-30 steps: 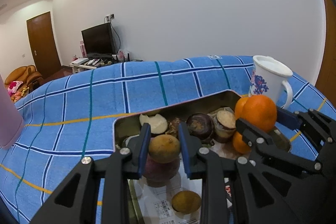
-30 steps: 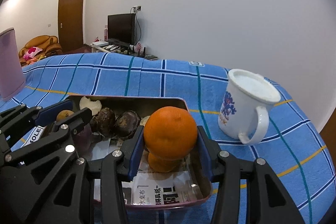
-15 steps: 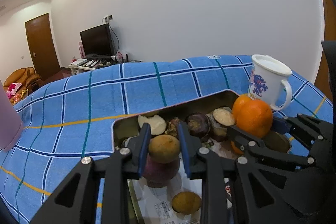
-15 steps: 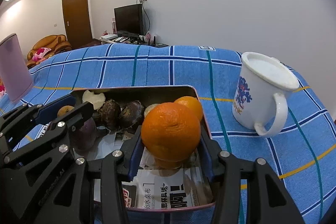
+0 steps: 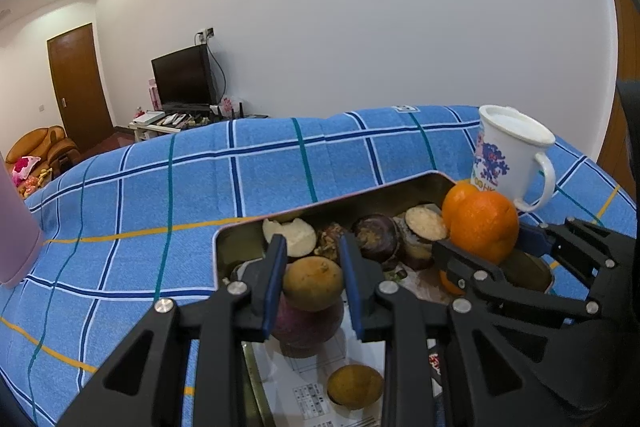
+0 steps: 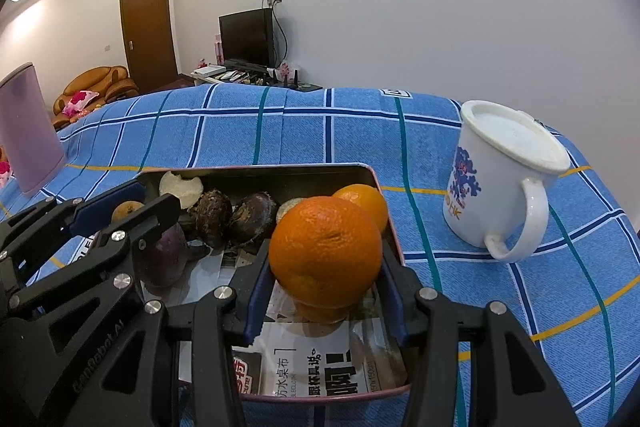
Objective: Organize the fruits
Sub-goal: 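Lower both held items into the tin box and open both tools, then withdraw both open tools away from the tin box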
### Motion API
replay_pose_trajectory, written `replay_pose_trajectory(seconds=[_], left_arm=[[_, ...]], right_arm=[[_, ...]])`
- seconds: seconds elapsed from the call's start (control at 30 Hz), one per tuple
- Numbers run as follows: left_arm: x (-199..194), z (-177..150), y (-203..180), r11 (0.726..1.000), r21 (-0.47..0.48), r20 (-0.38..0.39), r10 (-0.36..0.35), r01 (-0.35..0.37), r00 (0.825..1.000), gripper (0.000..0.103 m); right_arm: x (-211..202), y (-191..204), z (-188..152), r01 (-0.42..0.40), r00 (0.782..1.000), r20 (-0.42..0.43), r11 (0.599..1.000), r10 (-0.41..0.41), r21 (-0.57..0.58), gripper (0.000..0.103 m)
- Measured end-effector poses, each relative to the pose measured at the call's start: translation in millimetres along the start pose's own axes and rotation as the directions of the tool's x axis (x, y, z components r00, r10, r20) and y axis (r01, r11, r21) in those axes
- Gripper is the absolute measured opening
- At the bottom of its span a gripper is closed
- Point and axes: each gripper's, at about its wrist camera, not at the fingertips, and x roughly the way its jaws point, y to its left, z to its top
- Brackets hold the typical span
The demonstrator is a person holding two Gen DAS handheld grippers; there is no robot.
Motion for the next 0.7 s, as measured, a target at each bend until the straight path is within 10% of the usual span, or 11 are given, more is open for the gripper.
replay_pose_trajectory(seconds=[0.13,0.47,0.7], left_arm=[[-0.3,-0.9,6.1,1.000,-0.015,-0.005,-0.013,0.013,1.000,0.037],[-17.1,-0.2,20.1,0.995,-0.028,0.087,0.102,-0.100,0.991,0.101],[-25.9,-1.3,31.3,0.989,-0.057,0.124,0.143,-0.136,0.982,0.103]], right_arm=[[-1.6,1.0,-1.8,-0.018,1.000,0.000,1.000,0.018,-0.014,0.050],[-4.9,-16.4,-1.7,-0.151,0.989,0.020,0.984,0.150,0.093,0.051],[-1.8,-38.3,-2.6,-0.385,0.923,0.078,0.883,0.378,0.270,0.062]])
